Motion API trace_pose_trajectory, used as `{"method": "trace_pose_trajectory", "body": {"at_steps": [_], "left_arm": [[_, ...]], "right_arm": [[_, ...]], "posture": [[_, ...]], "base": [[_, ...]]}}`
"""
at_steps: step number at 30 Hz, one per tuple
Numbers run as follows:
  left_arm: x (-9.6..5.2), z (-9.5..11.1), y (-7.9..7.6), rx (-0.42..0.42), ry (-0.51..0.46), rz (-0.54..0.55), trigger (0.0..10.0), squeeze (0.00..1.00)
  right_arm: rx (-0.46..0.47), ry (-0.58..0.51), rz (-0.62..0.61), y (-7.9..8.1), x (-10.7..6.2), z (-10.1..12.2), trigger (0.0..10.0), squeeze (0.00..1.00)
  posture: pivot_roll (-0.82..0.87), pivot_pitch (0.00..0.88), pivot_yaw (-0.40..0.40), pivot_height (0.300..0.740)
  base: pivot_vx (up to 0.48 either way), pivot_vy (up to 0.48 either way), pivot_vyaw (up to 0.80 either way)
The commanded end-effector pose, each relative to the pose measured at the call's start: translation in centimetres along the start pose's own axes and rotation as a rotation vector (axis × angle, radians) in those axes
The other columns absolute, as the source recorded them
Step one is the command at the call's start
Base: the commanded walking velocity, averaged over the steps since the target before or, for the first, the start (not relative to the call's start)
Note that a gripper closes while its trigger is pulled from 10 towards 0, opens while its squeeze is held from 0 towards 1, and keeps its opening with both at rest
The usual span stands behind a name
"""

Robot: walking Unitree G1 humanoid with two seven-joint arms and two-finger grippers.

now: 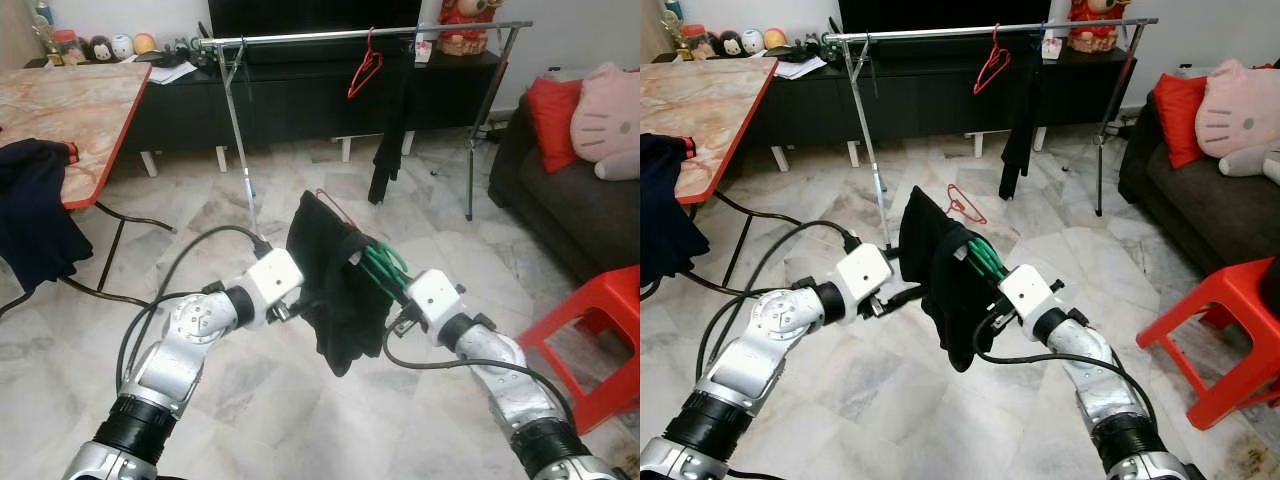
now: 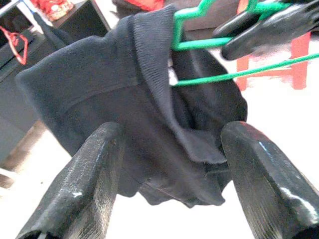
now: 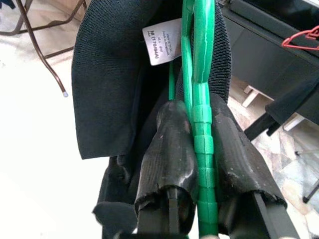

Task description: Hang hanger

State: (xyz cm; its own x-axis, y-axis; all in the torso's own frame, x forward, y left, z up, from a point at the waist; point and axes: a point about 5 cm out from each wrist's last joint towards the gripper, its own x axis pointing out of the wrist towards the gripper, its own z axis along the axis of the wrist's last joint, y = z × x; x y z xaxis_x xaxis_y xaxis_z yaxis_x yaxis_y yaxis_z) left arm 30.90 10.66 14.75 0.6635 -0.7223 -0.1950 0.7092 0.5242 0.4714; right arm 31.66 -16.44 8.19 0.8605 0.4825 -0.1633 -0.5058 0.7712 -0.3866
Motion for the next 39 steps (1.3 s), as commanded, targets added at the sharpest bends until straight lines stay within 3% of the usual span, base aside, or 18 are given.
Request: {"method": "trace_pose_trajectory", "body": {"at_steps": [1, 3, 9, 21, 39], "left_arm": [[0.2, 0.3, -0.5, -0.022, -0.011, -0.022, 10.0, 0.00], [0.8, 0.5, -1.2, -0.024, -0.019, -0.040, 10.0, 0.00], [1.6, 0.8, -1.2, -0.060, -0.017, 0.025, 10.0, 0.00], [1.2, -0.5, 0.1, -0.070, 0.067, 0.182, 10.0, 0.00], [1.4, -0.5, -0.1, -0.088, 0.070, 0.173, 10.0, 0.00]], "right_arm": [[-0.006, -0.069, -0.022, -0.8, 0.5, 1.4, 0.0, 0.00], [0.005, -0.089, -0.003, -0.6, 0.9, 1.9, 0.0, 0.00], [-0.017, -0.113, 0.012, -0.3, 1.0, 2.4, 0.0, 0.00], [-0.018, -0.111, 0.022, -0.2, 0.6, 2.1, 0.0, 0.00], [-0.019, -0.120, 0.033, -0.2, 0.7, 2.4, 0.0, 0.00]], "posture": [[-0.04, 0.000, -0.044, 0.740], [-0.04, 0.000, -0.041, 0.740], [-0.05, 0.000, -0.035, 0.740], [-0.05, 0.000, -0.039, 0.740], [-0.05, 0.000, -0.041, 0.740]], "base": [[0.000, 0.000, 0.00], [0.000, 0.000, 0.00], [0.000, 0.000, 0.00], [0.000, 0.000, 0.00], [0.000, 0.000, 0.00]]}}
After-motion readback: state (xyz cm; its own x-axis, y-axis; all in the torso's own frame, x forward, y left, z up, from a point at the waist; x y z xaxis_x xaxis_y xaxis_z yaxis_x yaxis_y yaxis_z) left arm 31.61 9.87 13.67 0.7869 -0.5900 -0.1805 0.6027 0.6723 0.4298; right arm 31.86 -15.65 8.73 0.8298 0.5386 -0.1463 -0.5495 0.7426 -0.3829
